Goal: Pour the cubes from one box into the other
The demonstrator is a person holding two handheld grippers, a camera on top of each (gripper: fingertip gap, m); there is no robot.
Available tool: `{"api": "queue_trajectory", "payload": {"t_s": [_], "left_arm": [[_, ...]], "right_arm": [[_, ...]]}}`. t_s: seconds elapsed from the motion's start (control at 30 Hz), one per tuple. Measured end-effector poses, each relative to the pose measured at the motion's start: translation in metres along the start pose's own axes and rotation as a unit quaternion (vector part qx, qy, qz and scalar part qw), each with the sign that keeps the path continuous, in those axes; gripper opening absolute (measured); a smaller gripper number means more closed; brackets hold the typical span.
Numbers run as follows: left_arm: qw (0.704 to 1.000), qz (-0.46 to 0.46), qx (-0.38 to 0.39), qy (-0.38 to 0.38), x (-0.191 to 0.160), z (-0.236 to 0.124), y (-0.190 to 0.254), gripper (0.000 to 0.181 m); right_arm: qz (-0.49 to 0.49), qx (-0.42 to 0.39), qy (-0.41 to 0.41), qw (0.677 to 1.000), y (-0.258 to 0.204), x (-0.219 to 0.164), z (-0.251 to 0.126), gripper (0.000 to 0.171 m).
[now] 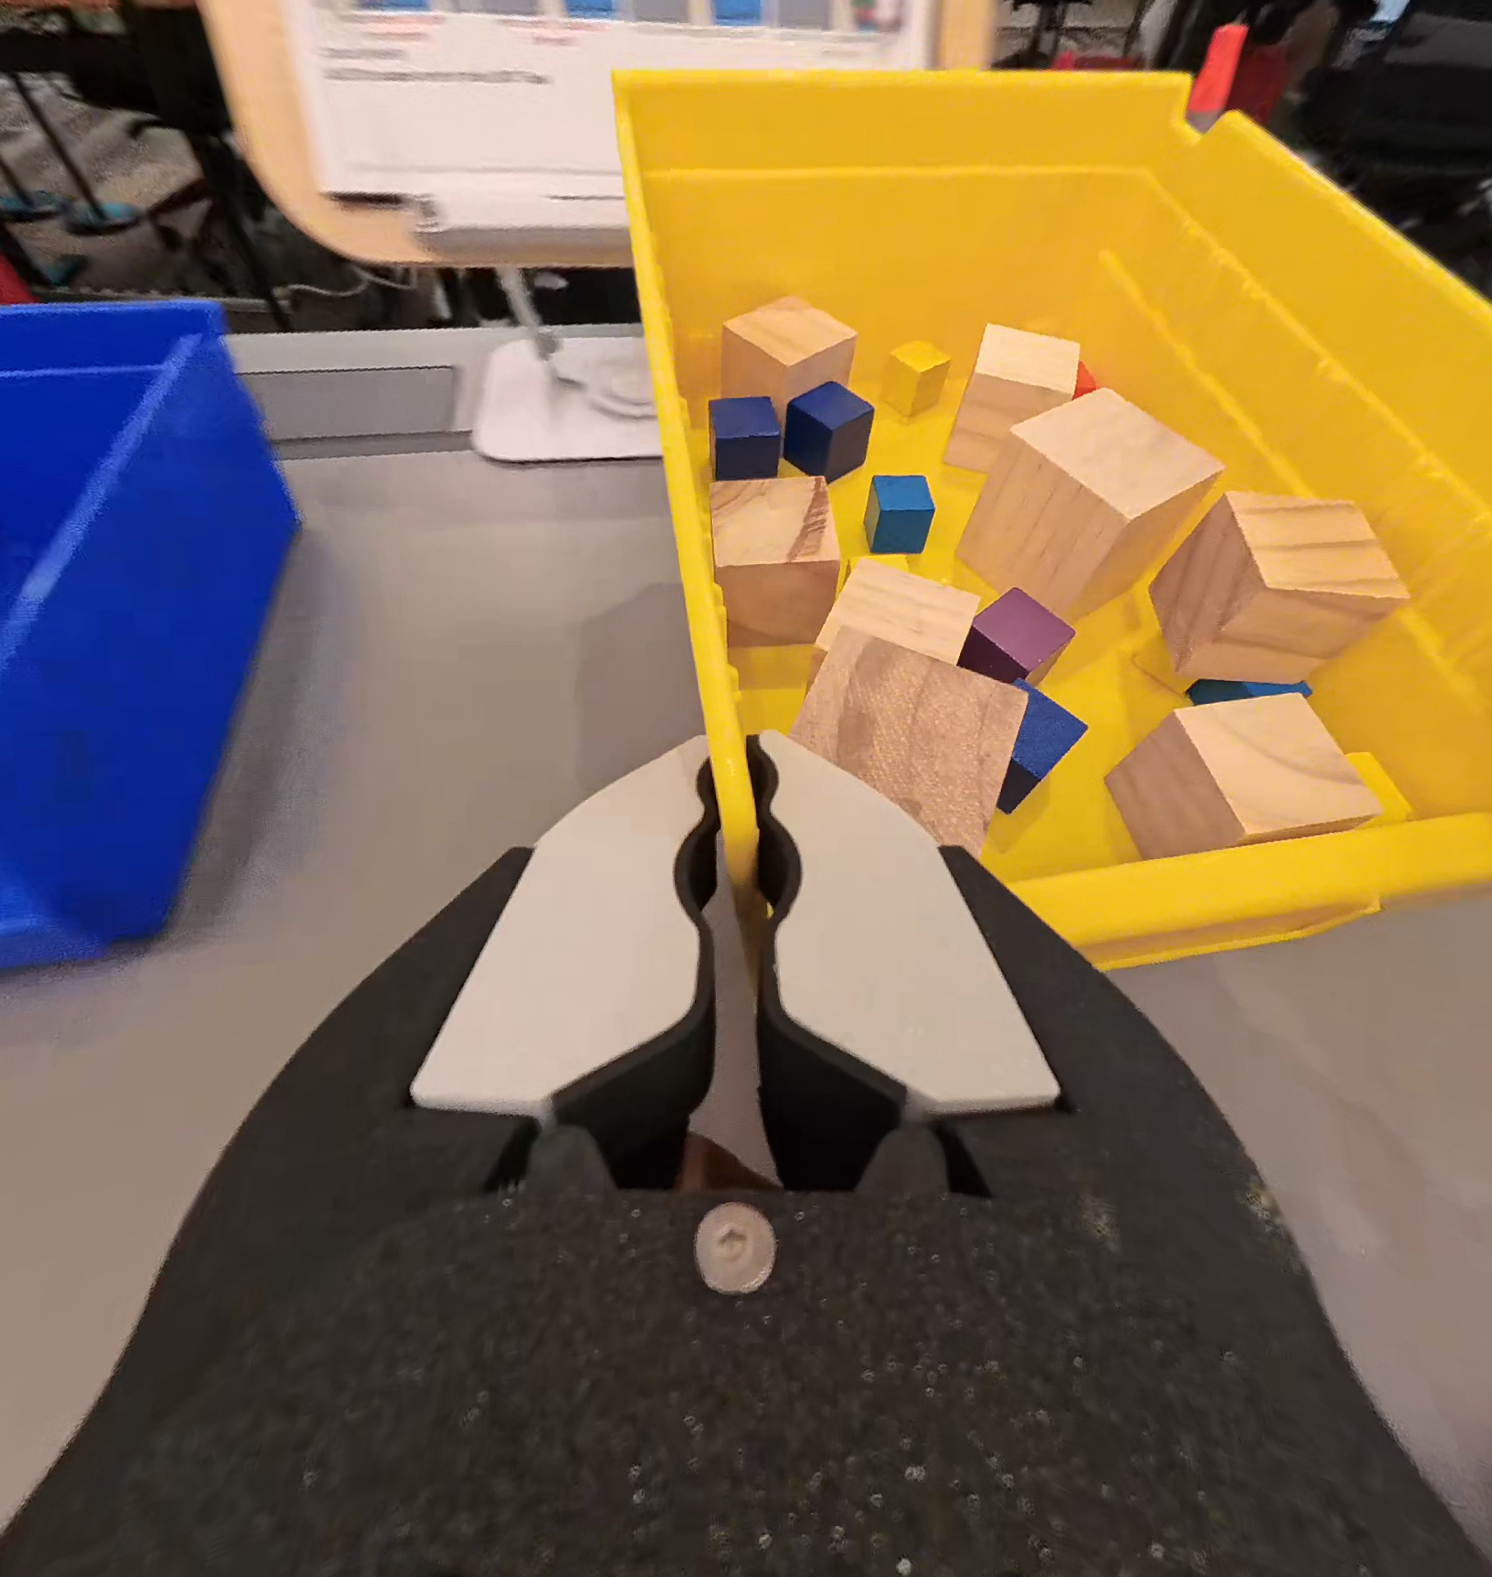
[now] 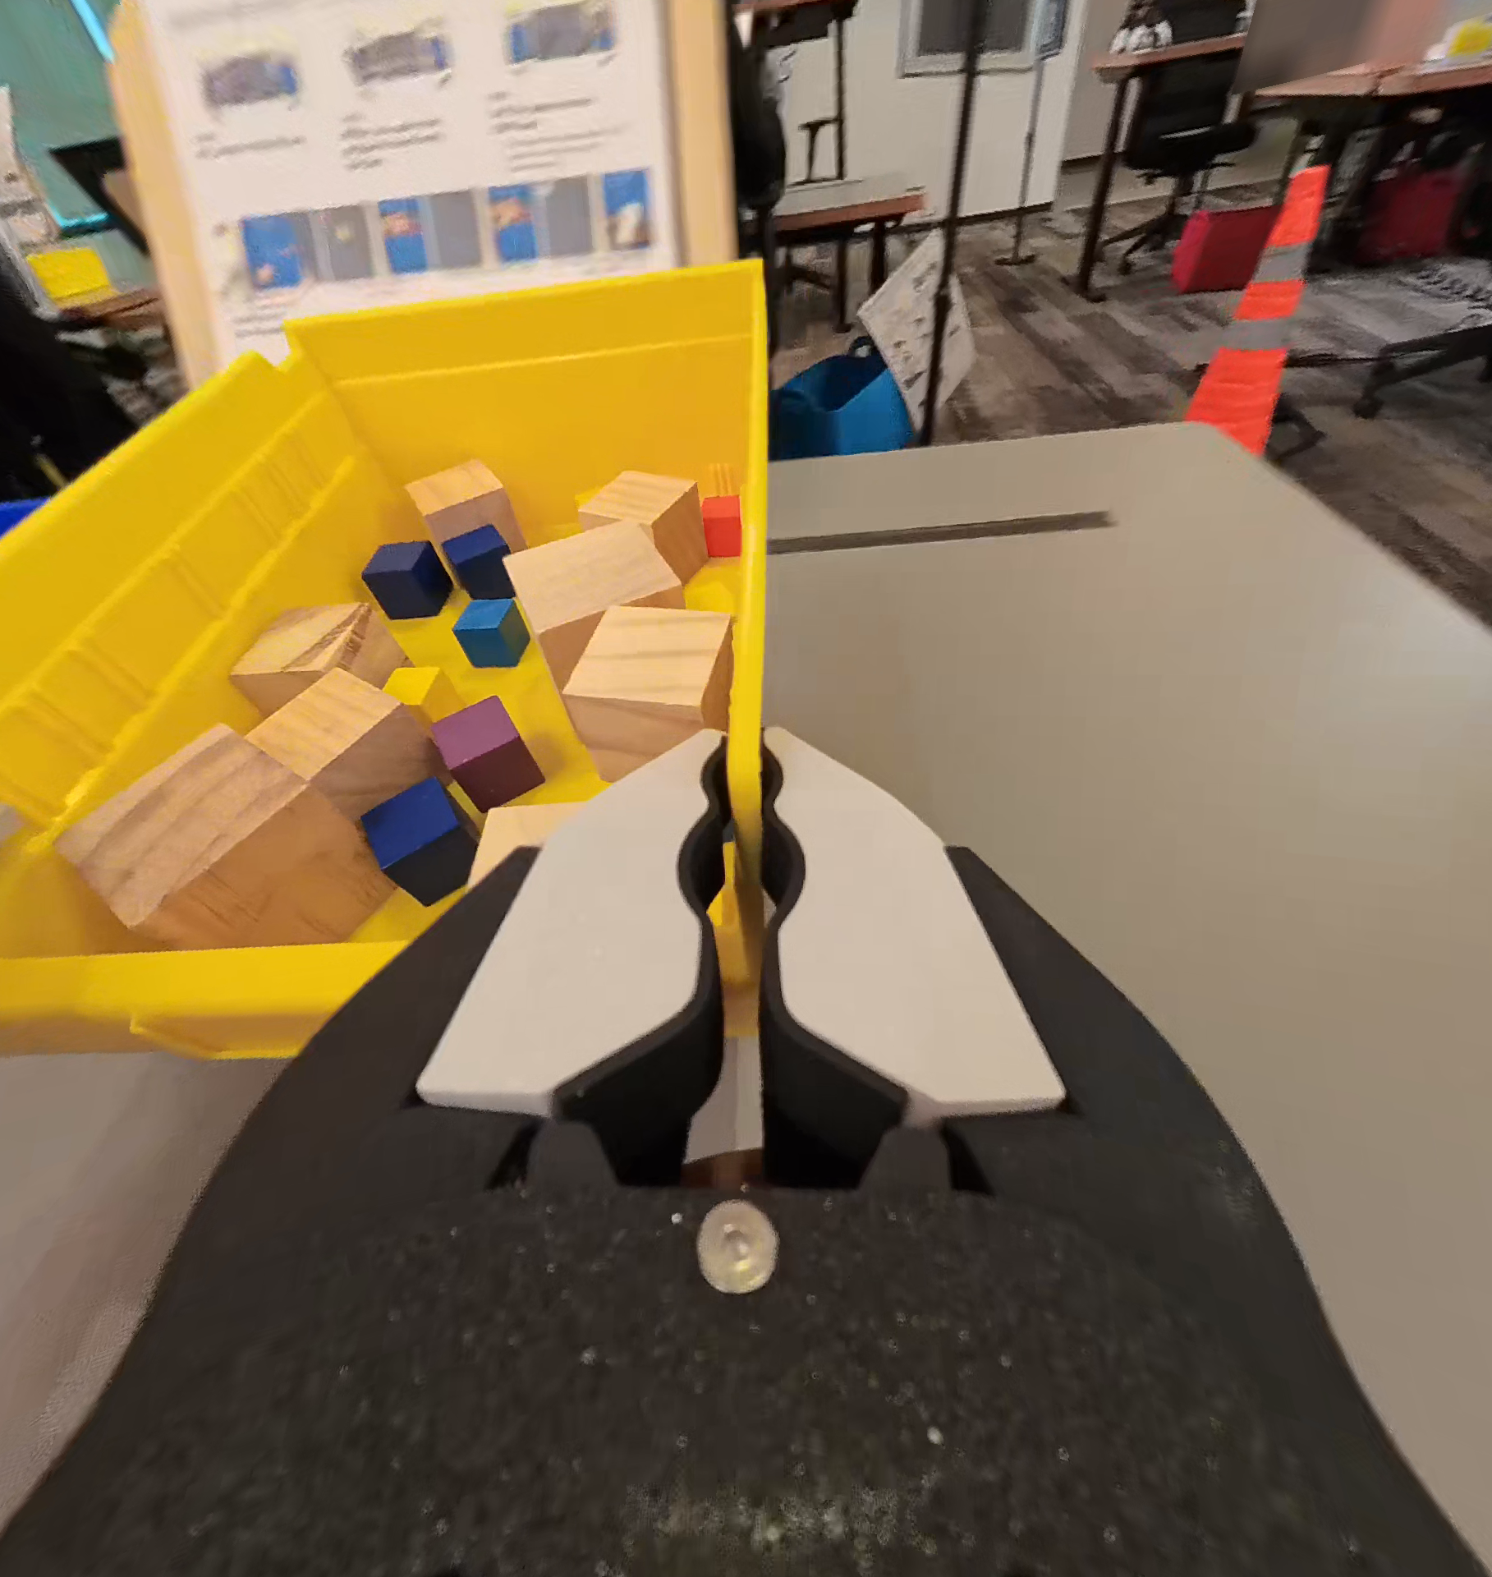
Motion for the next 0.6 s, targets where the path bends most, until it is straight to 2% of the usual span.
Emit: {"api": "queue_trajectory", "payload": {"t_s": [0.17, 0.27, 0.4, 0.47, 0.5, 0.6], "left_arm": [[0.999, 0.011, 0.012, -0.033, -0.023, -0.003, -0.082, 0.003], [0.998, 0.003, 0.005, -0.059, -0.044, 0.010, -0.103, 0.003], [0.999, -0.033, -0.024, -0.036, -0.055, 0.014, -0.113, 0.006], [0.996, -0.068, -0.049, -0.038, -0.045, 0.003, -0.114, 0.051], [0.995, -0.080, -0.054, -0.017, -0.032, -0.007, -0.119, 0.058], [0.985, -0.103, -0.037, 0.132, 0.026, -0.042, -0.165, 0.051]], "right_arm": [[0.002, 0.016, -0.047, 0.999, -0.076, -0.045, 0.013, 0.003], [-0.001, 0.011, -0.070, 0.997, -0.092, -0.067, 0.020, 0.003], [-0.018, 0.022, -0.083, 0.996, -0.100, -0.074, 0.022, 0.004], [-0.035, 0.039, -0.081, 0.995, -0.096, -0.063, 0.011, 0.014], [-0.039, 0.062, -0.059, 0.996, -0.096, -0.051, 0.003, 0.020], [-0.047, 0.150, 0.018, 0.987, -0.095, -0.019, -0.028, 0.027]]}}
Point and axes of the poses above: each gripper's, where its closed fingertips meet, z out along the fingers, x out of its top, y = z × x across the jaws, the point moved 1 cm from there along -z, back along the fingers, and after that the axes turned 13 degrees about y, right-handed, at the moved point
